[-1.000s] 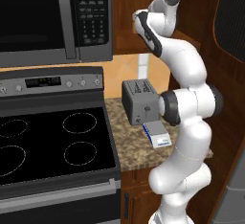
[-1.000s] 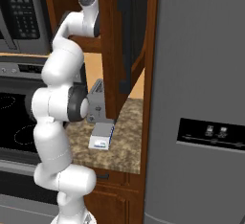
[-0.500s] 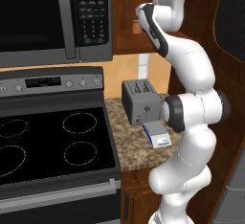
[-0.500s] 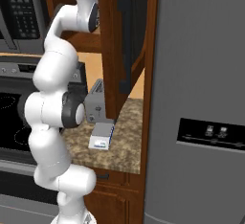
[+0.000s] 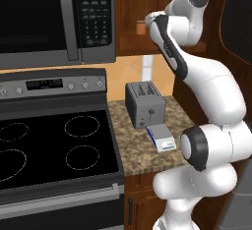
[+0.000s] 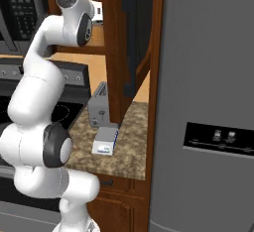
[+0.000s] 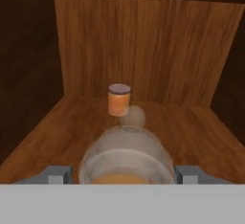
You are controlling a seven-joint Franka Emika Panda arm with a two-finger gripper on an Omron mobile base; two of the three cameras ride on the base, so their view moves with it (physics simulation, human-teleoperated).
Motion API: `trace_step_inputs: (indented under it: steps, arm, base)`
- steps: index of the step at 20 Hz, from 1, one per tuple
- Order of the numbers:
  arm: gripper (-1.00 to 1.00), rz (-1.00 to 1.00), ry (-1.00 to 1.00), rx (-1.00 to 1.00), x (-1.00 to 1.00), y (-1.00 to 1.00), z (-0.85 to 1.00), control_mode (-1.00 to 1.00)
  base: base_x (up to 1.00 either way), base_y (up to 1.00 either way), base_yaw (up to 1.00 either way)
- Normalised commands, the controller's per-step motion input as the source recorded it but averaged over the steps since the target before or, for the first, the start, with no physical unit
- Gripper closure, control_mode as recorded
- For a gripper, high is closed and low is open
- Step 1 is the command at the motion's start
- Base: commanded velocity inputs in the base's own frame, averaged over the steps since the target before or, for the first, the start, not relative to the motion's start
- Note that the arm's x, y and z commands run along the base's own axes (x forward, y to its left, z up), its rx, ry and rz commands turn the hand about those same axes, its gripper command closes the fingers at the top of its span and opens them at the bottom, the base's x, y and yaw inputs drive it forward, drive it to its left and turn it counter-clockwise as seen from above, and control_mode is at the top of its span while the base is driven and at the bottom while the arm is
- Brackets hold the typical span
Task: Pick the honey bottle and place it on the digital scale for weighing, and close the cabinet.
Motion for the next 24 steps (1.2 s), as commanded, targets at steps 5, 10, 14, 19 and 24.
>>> trace_step_inputs:
  steps: [5,10,14,19,24]
  arm:
    - [1.00,-0.02,0.03,0.00,-1.00,0.21,-0.49,-1.00]
    - [1.00,-0.02,0.00,0.02,-0.83,0.05,-0.71,-1.00]
    - [1.00,0.01,-0.01,-0.02,-0.12,0.03,-0.68,-1.00]
    - [1.00,0.00,-0.05,0.00,0.00,0.00,-0.61,-1.00]
    - [1.00,0.18,0.00,0.00,0.00,-0.06,-0.52,-1.00]
  base:
    - [0.00,0.00,0.00]
    - [0.00,0.00,0.00]
    - [0.00,0.00,0.00]
    - [0.00,0.00,0.00]
    - [0.00,0.00,0.00]
